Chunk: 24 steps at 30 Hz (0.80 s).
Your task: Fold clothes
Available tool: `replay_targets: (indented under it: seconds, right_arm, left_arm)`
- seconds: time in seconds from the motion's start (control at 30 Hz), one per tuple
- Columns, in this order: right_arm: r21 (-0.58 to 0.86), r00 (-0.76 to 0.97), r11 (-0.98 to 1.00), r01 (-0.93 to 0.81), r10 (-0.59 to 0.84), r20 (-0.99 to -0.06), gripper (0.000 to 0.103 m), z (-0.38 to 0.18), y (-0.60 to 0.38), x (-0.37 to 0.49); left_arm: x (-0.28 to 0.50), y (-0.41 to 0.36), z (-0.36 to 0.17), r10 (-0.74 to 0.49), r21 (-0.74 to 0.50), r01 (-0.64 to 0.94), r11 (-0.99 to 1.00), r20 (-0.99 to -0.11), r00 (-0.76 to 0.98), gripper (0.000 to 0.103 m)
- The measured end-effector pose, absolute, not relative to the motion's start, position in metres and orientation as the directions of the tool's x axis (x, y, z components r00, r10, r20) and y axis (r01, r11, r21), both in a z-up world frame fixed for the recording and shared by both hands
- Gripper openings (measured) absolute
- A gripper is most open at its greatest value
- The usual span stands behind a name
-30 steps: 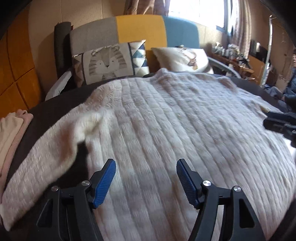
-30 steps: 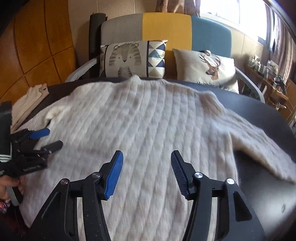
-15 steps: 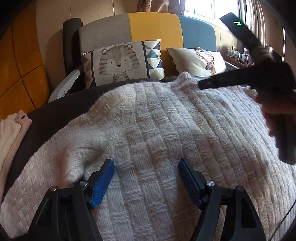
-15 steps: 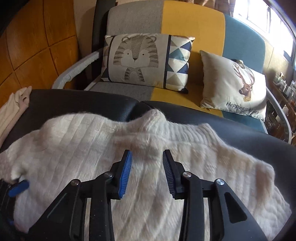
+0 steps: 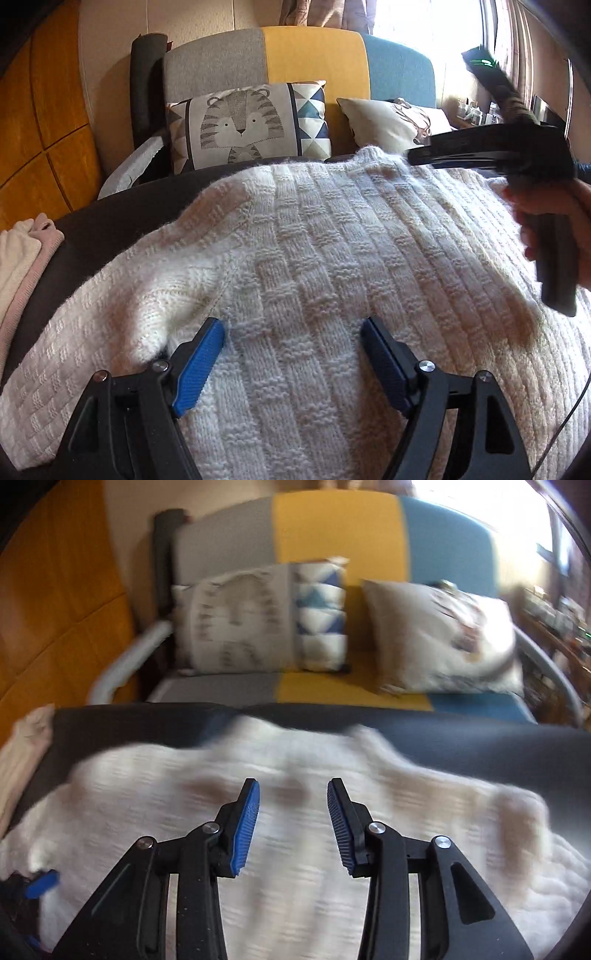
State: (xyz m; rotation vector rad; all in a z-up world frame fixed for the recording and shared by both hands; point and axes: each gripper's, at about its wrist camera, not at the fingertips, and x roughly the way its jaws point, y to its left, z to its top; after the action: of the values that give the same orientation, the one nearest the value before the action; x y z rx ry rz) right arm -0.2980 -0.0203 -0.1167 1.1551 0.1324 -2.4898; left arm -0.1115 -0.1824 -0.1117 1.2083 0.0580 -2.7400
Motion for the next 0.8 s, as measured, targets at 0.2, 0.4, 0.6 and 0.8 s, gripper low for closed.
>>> replay_targets:
  seconds: [0.2, 0.4, 0.6, 0.8]
  right_arm:
    - [0.071, -0.586, -0.960, 0.270, -0.222, -0.779, 0.040, -0.136, 0.025, -0.318]
    - [0.108, -0.574, -0.947, 0.303, -0.272, -0.772, 0.043, -0.125, 0.036, -0.309]
    - [0.074, -0.592, -0.960, 0.271, -0.227, -0.773, 0.043, -0.110, 0.080, -0.267]
    - [0.044, -0.545, -0.987, 0.158, -0.124, -0.829, 0.043, -0.138, 0.132, -0.267]
  left_arm:
    - [-0.111, -0.182, -0.111, -0.127, 0.033, 0.151, -0.988, -0.734, -0.668, 0.081]
    - [-0.111, -0.182, -0.110, -0.140, 0.047, 0.155, -0.987, -0.731, -0.667, 0.083]
    - [-0.110, -0.180, -0.110, -0.151, 0.059, 0.158, -0.986, -0.730, -0.667, 0.083]
    - [-0.109, -0.177, -0.109, -0.172, 0.085, 0.162, -0.983, -0.725, -0.667, 0.084]
